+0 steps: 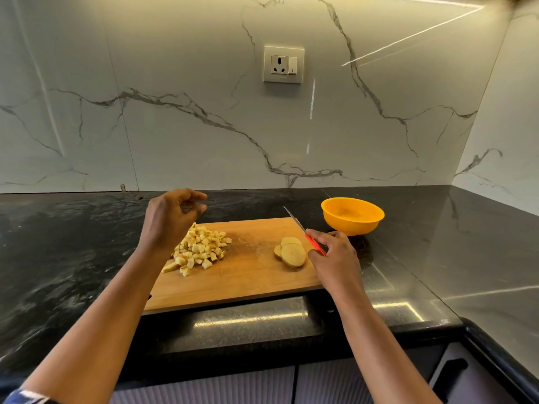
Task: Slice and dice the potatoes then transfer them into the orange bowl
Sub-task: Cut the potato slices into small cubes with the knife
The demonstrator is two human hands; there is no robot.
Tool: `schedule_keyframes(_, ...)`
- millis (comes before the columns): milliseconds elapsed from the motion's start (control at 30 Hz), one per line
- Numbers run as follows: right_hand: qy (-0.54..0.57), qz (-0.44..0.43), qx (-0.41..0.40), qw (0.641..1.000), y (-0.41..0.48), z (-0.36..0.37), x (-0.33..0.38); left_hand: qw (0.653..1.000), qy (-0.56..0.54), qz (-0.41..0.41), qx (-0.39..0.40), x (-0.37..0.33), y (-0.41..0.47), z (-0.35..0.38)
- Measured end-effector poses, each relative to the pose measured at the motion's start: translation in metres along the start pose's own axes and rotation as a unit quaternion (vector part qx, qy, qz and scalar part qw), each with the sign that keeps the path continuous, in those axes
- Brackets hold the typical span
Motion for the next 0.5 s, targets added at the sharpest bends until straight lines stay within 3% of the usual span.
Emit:
schedule_keyframes(200,0.002,0.004,-0.008,1.0,-0.001,-0.001,0.0,0.997,0.076,-0.013,0.028,-0.009,-0.001,0.009)
schedule_keyframes(333,0.01,-0.001,-0.005,1.0,-0.001,-0.002,0.0,0.973,0.108,0.047,0.198,-0.038,-0.013,0.039)
schedule_keyframes(500,0.008,0.001,-0.005,1.0,-0.002,-0.005,0.001,0.892,0.184,0.113,0.398,-0.074,-0.026,0.082)
Point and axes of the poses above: each hand's wrist, its own y-axis towards the middle knuckle, its own z-axis out of the palm, x = y × z, the point moved 2 cm from there along y, towards the middle knuckle, and after that the axes turned 9 degrees about -z, right-handed, at the moved point
